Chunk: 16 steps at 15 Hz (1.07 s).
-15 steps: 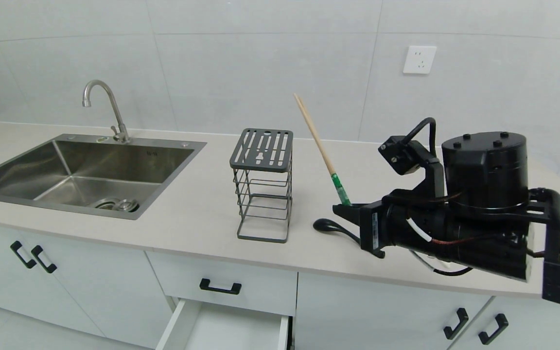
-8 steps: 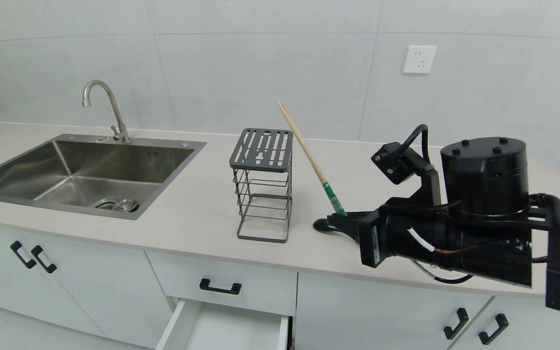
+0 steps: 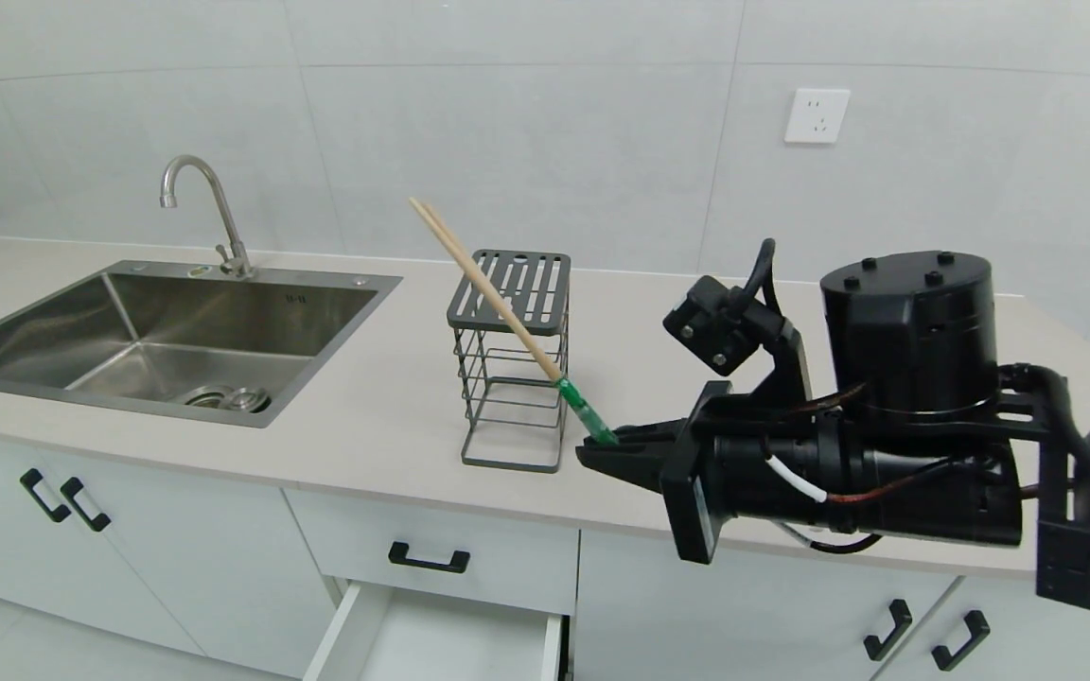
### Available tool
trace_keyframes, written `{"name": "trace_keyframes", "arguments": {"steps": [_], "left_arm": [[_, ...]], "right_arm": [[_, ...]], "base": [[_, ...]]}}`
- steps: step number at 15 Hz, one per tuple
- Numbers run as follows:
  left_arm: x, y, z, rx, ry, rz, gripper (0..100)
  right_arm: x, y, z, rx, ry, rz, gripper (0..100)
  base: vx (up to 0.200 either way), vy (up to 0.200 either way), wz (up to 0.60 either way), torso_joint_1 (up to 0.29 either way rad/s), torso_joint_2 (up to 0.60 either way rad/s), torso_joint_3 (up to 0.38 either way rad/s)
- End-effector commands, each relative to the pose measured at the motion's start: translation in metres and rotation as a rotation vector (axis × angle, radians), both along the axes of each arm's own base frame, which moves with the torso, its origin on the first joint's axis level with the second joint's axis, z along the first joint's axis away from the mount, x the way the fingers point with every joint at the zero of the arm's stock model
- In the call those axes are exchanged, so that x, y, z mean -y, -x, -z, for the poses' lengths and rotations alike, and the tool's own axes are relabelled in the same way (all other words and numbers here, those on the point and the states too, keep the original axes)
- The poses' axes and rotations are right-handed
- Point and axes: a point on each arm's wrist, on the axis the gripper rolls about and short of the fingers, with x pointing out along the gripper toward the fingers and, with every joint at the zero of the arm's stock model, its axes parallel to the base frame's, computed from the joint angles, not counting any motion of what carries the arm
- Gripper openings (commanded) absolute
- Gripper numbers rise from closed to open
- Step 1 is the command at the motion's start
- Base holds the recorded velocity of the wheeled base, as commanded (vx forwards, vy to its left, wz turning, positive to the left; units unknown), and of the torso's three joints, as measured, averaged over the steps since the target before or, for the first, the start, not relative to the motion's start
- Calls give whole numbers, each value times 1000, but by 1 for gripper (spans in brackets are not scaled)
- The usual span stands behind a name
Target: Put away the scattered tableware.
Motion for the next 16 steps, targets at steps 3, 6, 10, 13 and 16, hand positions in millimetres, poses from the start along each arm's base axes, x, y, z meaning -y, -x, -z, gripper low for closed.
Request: {"name": "trace_keyframes", "arguments": {"steps": [3,6,10,13,16], "left_arm": [[0,0,0,-1,0,1,100],[0,0,0,-1,0,-1,100],[0,0,0,-1,0,-1,100],[0,0,0,-1,0,-1,100],[0,0,0,-1,0,-1,100]], "right_arm": [[-9,14,5,-64,121,-69,0],[-32,26,17,-67,149,-136,0],[-71,21,55,-36,136,-159,0],[-74,20,59,-43,141,-161,0],[-79,22,61,-41,148,-176,0]], "base": [[0,0,0,0,0,0],[0,0,0,0,0,0],[0,0,0,0,0,0],[0,0,0,0,0,0],[0,0,0,0,0,0]]}}
